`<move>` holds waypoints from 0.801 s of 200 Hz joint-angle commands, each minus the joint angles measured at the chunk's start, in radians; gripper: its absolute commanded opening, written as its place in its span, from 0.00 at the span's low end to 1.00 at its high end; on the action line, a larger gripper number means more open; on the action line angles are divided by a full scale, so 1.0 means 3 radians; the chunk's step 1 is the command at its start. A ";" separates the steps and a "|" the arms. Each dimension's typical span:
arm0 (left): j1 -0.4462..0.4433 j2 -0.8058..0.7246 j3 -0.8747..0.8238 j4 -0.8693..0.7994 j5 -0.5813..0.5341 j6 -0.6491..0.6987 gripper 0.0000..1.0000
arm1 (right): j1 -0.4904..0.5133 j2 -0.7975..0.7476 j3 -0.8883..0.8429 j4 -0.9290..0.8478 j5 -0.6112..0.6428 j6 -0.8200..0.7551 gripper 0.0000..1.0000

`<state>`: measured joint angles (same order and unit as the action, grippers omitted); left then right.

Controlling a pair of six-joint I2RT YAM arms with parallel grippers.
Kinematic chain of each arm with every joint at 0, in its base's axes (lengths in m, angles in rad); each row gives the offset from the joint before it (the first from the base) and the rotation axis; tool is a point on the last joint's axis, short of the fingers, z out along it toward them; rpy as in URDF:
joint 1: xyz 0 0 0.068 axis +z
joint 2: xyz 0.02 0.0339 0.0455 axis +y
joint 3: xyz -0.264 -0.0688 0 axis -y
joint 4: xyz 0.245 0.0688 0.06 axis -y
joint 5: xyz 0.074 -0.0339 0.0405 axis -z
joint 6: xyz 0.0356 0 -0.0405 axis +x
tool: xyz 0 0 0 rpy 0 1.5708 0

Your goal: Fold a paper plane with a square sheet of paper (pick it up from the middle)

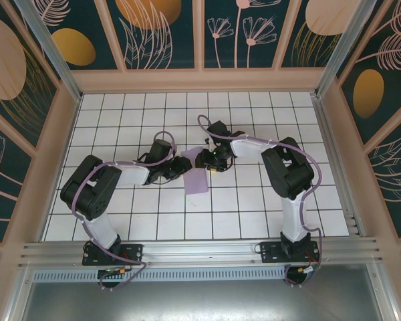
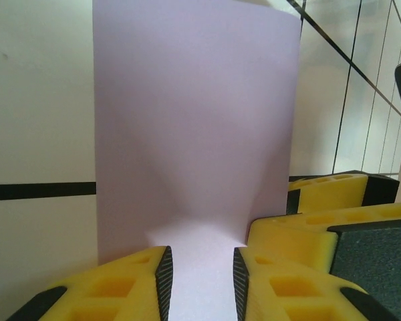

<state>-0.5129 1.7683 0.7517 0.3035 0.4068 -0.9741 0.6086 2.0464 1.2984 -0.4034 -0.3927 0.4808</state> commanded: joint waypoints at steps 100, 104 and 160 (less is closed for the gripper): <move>-0.0036 0.0107 0.0080 0.0086 0.0070 -0.0022 0.30 | 0.0027 0.1089 -0.0345 0.0097 0.0966 -0.0116 0.53; -0.0038 0.0108 0.0081 0.0086 0.0070 -0.0024 0.30 | 0.0025 0.1089 -0.0345 0.0097 0.0965 -0.0115 0.53; -0.0044 0.0098 0.0082 0.0082 0.0080 -0.0018 0.30 | 0.0033 0.1118 -0.0334 0.0097 0.0979 -0.0116 0.54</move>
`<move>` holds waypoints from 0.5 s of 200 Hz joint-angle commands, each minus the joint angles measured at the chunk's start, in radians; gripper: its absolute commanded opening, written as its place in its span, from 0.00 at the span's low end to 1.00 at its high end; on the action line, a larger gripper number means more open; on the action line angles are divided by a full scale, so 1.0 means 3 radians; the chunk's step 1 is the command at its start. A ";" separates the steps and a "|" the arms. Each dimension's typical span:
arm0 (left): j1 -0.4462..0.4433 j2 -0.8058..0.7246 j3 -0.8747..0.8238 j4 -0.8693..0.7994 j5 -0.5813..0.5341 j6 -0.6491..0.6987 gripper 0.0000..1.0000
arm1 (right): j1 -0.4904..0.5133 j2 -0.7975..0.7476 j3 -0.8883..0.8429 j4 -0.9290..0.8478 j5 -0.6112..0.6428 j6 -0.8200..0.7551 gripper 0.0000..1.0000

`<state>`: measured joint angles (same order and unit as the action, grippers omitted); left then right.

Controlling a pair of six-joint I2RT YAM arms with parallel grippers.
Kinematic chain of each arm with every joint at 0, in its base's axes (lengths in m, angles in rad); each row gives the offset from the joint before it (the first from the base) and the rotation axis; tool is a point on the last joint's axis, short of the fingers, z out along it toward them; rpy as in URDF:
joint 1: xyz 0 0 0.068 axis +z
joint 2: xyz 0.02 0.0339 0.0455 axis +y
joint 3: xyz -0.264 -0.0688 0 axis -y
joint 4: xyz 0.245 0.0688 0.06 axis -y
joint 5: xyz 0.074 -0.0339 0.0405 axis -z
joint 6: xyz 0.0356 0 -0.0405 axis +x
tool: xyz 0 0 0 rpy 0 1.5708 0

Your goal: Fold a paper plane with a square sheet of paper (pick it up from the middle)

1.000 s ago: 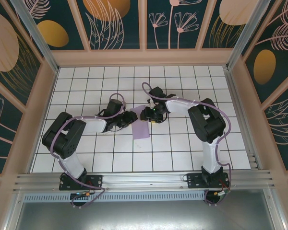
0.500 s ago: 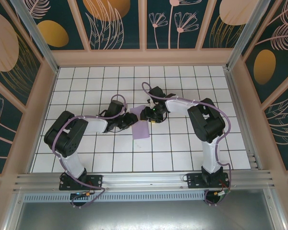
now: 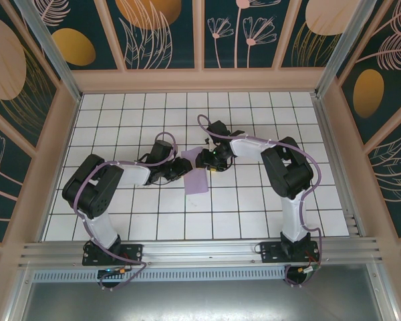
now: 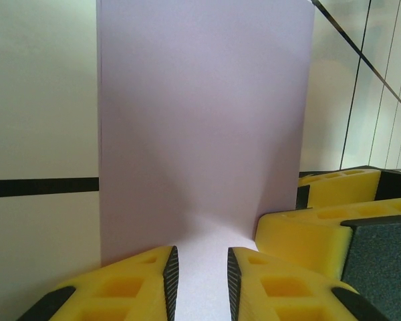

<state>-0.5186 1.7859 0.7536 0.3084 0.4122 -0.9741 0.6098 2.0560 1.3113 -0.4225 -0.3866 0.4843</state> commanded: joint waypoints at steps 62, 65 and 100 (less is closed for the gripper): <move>-0.0017 -0.0536 0.0046 -0.0275 -0.0619 -0.0017 0.32 | 0.0031 0.1079 -0.0433 0.0218 0.0967 -0.0139 0.54; -0.0018 -0.0565 0.0034 -0.0281 -0.0656 -0.0031 0.32 | 0.0032 0.1074 -0.0442 0.0229 0.0963 -0.0141 0.53; -0.0015 -0.0822 -0.0145 -0.0352 -0.1012 -0.0175 0.32 | 0.0002 0.1074 -0.0539 0.0313 0.0920 -0.0181 0.53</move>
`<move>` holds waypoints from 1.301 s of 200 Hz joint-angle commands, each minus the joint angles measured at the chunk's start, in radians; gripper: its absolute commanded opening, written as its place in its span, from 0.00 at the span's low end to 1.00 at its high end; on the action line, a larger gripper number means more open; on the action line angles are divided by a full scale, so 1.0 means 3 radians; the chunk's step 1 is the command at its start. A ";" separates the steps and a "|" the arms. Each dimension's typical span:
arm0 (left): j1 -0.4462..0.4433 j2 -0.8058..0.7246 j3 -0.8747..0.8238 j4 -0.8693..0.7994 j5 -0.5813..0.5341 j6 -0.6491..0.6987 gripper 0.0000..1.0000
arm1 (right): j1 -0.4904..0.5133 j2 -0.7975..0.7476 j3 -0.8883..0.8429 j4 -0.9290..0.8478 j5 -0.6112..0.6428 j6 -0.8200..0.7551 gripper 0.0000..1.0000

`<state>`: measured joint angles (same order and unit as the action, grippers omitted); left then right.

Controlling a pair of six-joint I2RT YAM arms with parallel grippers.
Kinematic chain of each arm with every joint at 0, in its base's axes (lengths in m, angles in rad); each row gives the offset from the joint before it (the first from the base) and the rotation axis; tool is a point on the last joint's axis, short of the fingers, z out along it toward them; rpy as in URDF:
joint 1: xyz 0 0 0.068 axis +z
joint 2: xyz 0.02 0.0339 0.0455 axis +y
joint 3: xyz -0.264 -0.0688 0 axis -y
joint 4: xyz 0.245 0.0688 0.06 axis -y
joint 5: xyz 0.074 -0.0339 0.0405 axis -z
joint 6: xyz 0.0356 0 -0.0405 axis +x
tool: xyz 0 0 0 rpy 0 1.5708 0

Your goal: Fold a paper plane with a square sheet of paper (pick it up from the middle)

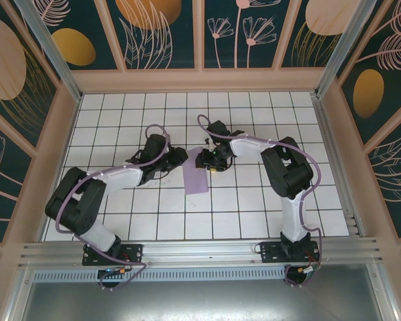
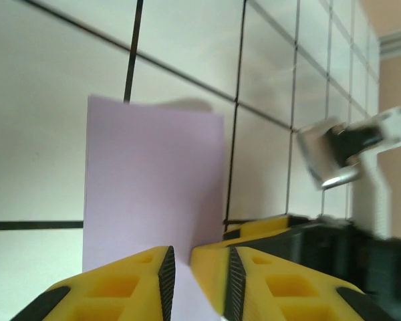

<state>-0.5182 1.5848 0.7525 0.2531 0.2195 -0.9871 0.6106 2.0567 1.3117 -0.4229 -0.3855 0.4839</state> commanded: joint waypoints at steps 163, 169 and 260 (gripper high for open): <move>-0.0021 0.0118 -0.0197 0.0394 0.0257 -0.0182 0.29 | -0.0055 0.1263 -0.0481 0.0326 0.0992 -0.0268 0.54; -0.0021 0.0148 -0.0189 0.0412 0.0297 -0.0182 0.29 | -0.0051 0.1274 -0.0477 0.0322 0.1003 -0.0267 0.54; -0.0098 0.0583 -0.0025 0.0406 0.0585 -0.0162 0.14 | -0.0029 0.1387 -0.0423 0.0274 0.1081 -0.0236 0.54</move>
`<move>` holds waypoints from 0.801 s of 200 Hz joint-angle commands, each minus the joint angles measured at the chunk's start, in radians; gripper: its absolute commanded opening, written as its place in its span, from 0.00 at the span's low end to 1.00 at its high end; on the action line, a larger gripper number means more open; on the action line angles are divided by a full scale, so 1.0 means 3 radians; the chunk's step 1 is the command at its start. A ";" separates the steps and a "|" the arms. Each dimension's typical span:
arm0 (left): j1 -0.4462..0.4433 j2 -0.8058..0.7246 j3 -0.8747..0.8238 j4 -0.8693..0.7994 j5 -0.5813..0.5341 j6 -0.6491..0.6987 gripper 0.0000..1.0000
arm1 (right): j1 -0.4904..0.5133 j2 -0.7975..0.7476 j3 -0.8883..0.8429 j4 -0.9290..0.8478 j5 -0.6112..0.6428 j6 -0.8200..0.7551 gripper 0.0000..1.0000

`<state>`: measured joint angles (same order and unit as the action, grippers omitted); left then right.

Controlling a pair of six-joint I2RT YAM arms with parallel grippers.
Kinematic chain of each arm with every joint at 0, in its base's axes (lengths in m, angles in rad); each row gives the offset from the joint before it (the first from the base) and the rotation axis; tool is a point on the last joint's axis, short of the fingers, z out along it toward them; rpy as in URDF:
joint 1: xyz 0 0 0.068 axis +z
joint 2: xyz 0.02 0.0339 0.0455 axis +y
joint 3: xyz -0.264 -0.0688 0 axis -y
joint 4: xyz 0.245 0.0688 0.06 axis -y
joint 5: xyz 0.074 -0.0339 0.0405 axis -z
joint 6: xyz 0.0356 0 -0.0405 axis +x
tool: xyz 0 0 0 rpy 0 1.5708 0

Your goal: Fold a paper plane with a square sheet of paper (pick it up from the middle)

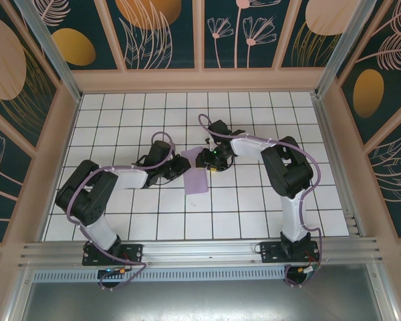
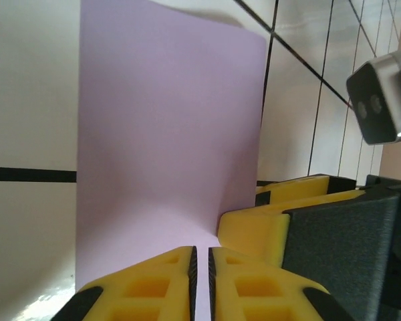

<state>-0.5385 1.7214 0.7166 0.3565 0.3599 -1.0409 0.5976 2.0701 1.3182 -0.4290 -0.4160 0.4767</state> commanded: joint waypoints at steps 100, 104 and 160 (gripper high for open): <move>-0.0041 0.0250 0.0096 -0.0130 0.0063 0.0053 0.07 | 0.0033 0.1358 -0.0427 0.0274 0.1197 -0.0238 0.53; -0.0038 0.0247 0.0096 -0.0128 0.0065 0.0053 0.07 | 0.0033 0.1362 -0.0425 0.0274 0.1195 -0.0239 0.53; -0.0041 0.0270 0.0086 -0.0121 0.0071 0.0059 0.06 | 0.0043 0.1388 -0.0398 0.0264 0.1205 -0.0259 0.53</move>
<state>-0.5446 1.7832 0.7315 0.3328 0.3706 -1.0405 0.6003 2.0773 1.3331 -0.4492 -0.4080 0.4763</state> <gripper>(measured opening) 0.070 0.528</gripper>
